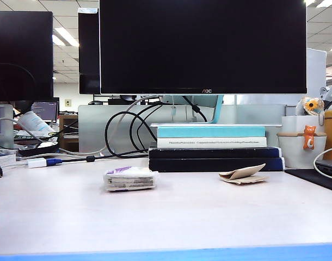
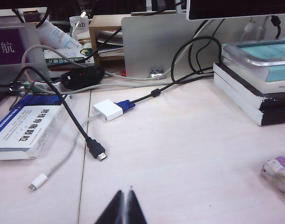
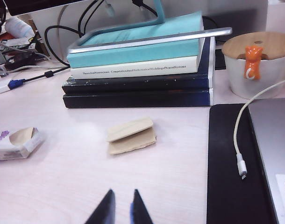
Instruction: Pick up a packet of tissues from the table with the left hand, then take a tissue from it with the right hand.
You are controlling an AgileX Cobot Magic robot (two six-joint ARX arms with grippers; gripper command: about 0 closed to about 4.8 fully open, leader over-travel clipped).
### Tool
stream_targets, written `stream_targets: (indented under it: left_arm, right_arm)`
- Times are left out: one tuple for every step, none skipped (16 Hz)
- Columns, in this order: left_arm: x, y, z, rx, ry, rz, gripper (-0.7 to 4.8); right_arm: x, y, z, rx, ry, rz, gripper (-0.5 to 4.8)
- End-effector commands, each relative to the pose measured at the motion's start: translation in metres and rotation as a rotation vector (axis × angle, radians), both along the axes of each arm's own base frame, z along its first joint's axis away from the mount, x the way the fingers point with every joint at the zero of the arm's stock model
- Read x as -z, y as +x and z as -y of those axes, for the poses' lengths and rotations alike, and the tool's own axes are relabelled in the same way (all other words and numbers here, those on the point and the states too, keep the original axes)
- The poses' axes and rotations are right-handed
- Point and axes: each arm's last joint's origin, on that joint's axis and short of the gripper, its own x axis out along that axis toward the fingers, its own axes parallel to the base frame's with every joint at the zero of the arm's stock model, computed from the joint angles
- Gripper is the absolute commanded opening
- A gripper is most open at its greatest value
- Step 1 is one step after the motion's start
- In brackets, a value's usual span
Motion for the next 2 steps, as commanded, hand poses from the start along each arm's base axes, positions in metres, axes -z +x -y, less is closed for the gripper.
stream_targets:
  left_arm:
    - [-0.0021,-0.0003,0.0001,0.002,-0.003,0.015,0.22]
    - [-0.0021,-0.0003,0.0001,0.002,-0.003,0.015,0.22]
  right_arm:
    - [-0.0001,0.0006,-0.0001,-0.002,0.020,0.013,0.53]
    - [-0.0001,0.0006,-0.0001,-0.002,0.020,0.013,0.54]
